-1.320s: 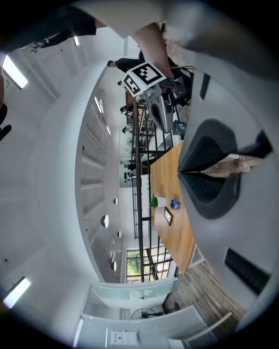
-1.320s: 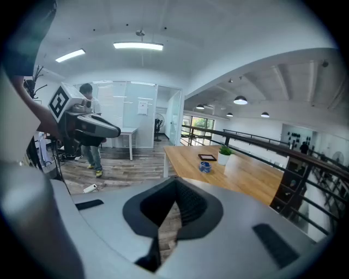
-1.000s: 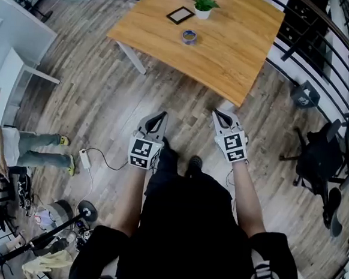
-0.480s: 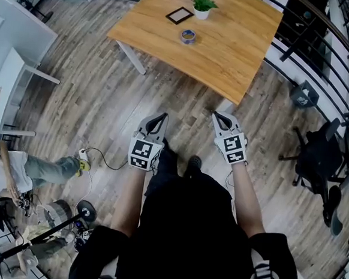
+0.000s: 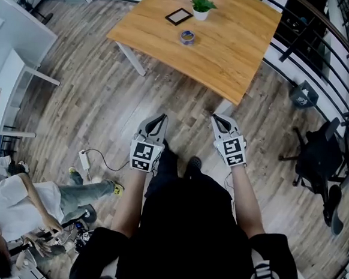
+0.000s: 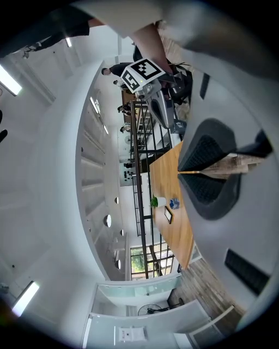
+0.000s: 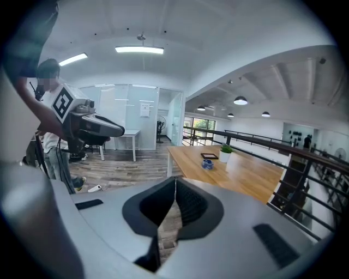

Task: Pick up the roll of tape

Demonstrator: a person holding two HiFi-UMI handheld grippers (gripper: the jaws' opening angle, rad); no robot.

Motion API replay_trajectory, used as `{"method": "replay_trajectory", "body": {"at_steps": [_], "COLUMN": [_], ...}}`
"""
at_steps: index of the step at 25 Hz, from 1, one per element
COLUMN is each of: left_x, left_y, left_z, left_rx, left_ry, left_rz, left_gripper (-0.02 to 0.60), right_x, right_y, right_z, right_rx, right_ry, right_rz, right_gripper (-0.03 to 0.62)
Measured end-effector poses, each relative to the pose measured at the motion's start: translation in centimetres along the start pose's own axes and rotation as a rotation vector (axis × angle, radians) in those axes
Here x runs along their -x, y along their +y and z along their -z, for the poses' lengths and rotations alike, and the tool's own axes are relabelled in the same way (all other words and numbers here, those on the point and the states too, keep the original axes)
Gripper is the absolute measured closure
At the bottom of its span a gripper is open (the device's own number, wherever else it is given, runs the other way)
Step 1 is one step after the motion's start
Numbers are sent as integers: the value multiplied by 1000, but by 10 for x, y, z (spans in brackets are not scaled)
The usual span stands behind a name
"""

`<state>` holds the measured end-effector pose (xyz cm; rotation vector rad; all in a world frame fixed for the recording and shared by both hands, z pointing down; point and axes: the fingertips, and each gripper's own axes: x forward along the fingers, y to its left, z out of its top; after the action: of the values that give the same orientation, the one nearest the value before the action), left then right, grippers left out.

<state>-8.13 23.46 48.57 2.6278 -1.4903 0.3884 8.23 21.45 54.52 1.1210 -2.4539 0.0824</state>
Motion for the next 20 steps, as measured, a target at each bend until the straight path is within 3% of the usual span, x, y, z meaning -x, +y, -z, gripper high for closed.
{"method": "replay_trajectory", "body": {"at_steps": [8,12,20], "left_x": [-1,0,-4], "left_y": [-5,-3,-2], "left_z": [-3,-5,-6], "left_rx": [8,3,20], "left_ry": [-5,-21,-13], "left_rz": [11,3,14], "left_gripper": [554,551,443], "right_x": [4,2,1], "right_y": [0,-1,-3], "right_z": [-8,-9,-9], "right_rx": [17,18,2], "right_ry": [-42,-53,-63], "right_rz": [-9,-13,-4], "right_gripper": [513,446,347]}}
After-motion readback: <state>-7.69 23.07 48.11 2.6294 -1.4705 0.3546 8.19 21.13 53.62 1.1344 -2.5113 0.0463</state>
